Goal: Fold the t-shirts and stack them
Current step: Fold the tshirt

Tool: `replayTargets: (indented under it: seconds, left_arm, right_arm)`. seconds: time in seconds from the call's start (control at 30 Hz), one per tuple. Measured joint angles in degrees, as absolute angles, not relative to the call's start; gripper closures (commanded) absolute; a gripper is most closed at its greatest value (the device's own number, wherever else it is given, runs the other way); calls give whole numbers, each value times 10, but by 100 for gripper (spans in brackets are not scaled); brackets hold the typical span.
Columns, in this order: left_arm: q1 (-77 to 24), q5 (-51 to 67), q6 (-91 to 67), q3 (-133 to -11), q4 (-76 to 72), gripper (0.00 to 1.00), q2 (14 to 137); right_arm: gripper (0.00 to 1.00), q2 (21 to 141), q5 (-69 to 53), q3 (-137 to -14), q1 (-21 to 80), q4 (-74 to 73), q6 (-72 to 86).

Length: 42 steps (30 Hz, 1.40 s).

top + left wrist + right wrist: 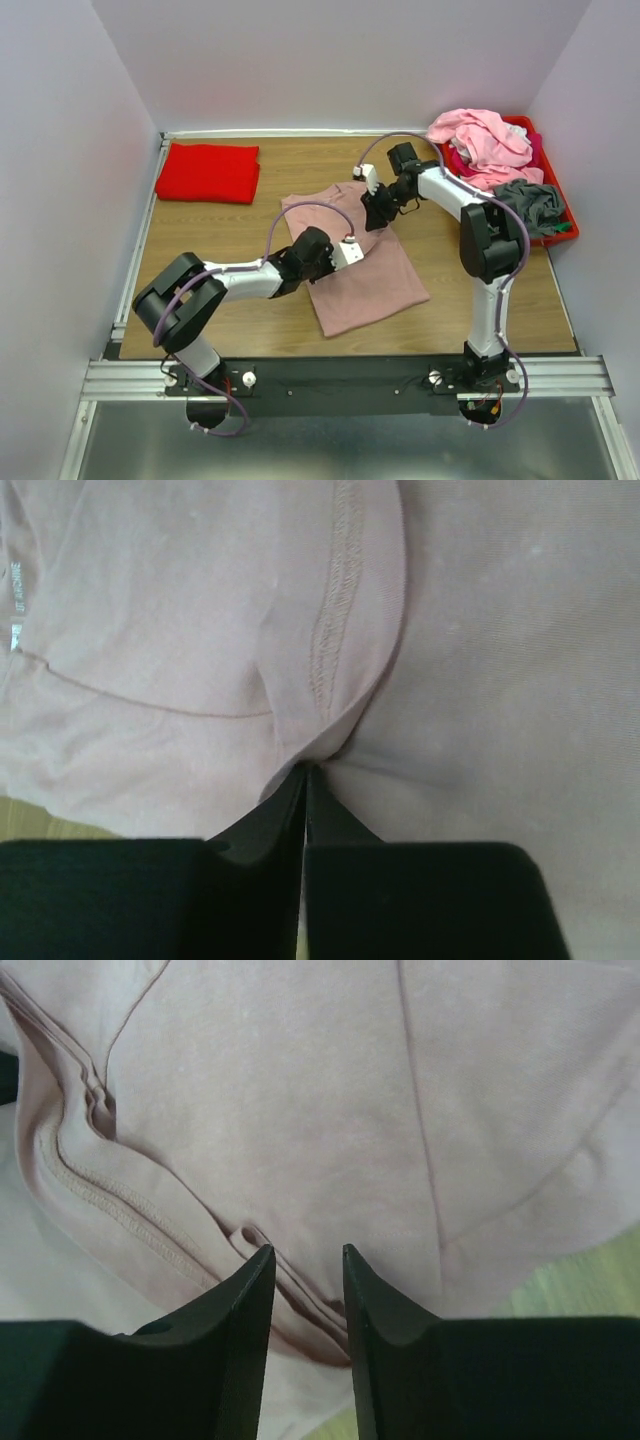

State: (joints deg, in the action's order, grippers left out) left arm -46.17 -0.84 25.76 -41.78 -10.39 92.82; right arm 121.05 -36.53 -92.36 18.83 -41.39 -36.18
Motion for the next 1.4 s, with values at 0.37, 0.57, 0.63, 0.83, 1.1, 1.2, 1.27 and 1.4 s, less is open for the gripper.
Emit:
replayTargets:
  seconds: [0.37,0.57,0.63,0.83,1.1,1.2,1.27,1.4]
  left_arm:
    - [-458,-10,223,-376,-86,61,745]
    - [-454,-2,254,-332,-76,59,703]
    - [-454,5,273,-327,-68,59,705]
    - [-444,7,335,-344,-60,61,759]
    - [-414,47,390,-353,-64,63,775]
    - [-414,74,404,-354,-64,64,775]
    - [-414,93,410,-357,-63,64,777]
    - [-414,129,420,-368,-65,65,791]
  right_arm:
    - [27,1104,-370,-874,142,-406,-413]
    - [24,1103,-378,-844,135,-456,-548]
    - [24,1106,-385,-840,135,-479,-603]
    - [24,1137,-429,-865,135,-552,-741]
    - [27,1186,-458,-929,143,-618,-813]
    - [28,1190,-460,-929,153,-633,-822]
    - [28,1191,-460,-929,158,-639,-826]
    - [30,1195,-460,-929,166,-643,-826]
